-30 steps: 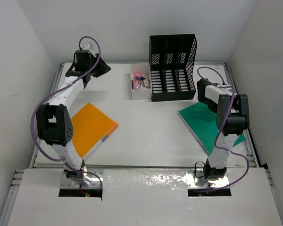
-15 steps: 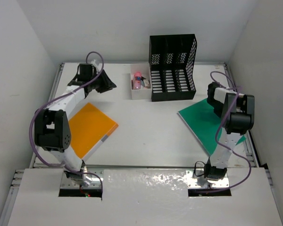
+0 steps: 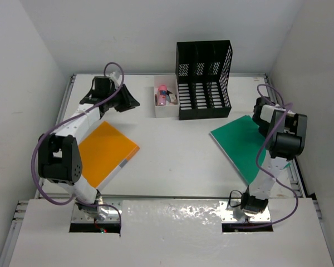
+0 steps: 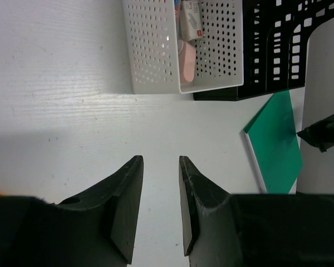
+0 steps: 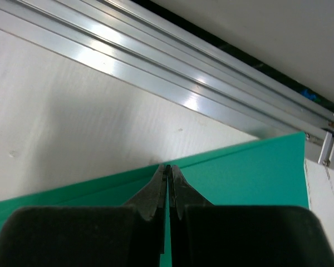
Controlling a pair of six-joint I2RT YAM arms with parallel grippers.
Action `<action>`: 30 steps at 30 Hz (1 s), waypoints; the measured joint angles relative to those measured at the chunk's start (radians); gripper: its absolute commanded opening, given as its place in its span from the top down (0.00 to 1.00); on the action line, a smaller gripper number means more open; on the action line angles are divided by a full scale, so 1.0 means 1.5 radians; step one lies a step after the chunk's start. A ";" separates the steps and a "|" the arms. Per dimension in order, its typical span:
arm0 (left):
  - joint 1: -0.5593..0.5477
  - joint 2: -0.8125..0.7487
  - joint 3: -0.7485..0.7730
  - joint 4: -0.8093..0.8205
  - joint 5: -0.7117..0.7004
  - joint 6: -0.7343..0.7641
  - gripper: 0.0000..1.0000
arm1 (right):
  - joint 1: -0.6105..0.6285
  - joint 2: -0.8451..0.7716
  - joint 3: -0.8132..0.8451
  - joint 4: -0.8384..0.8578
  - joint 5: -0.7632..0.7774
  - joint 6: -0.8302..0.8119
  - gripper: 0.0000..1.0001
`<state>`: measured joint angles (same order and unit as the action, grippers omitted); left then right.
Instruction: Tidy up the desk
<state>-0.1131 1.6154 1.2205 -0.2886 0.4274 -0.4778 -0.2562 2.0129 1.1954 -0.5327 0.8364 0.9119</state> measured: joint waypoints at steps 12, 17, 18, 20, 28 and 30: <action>-0.001 -0.018 0.000 -0.021 -0.013 0.002 0.71 | -0.007 0.014 0.016 0.026 -0.028 -0.039 1.00; -0.001 -0.024 0.000 -0.023 -0.013 -0.001 0.71 | -0.007 -0.016 -0.021 0.019 -0.045 -0.024 1.00; -0.003 -0.026 0.000 -0.023 -0.012 -0.001 0.71 | -0.007 -0.024 -0.030 0.018 -0.051 -0.021 1.00; -0.006 -0.032 0.000 -0.024 -0.010 -0.002 0.71 | -0.007 -0.042 -0.051 0.016 -0.066 -0.016 1.00; -0.127 -0.068 -0.029 -0.011 -0.011 -0.024 0.66 | -0.002 -0.115 -0.129 -0.002 -0.124 0.009 1.00; -0.166 -0.068 -0.043 0.000 0.002 -0.029 0.54 | 0.009 -0.138 -0.152 -0.008 -0.138 0.021 1.00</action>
<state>-0.3618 1.5127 1.1561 -0.2890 0.4305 -0.5217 -0.2428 1.8061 0.9672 -0.5446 0.6300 0.9440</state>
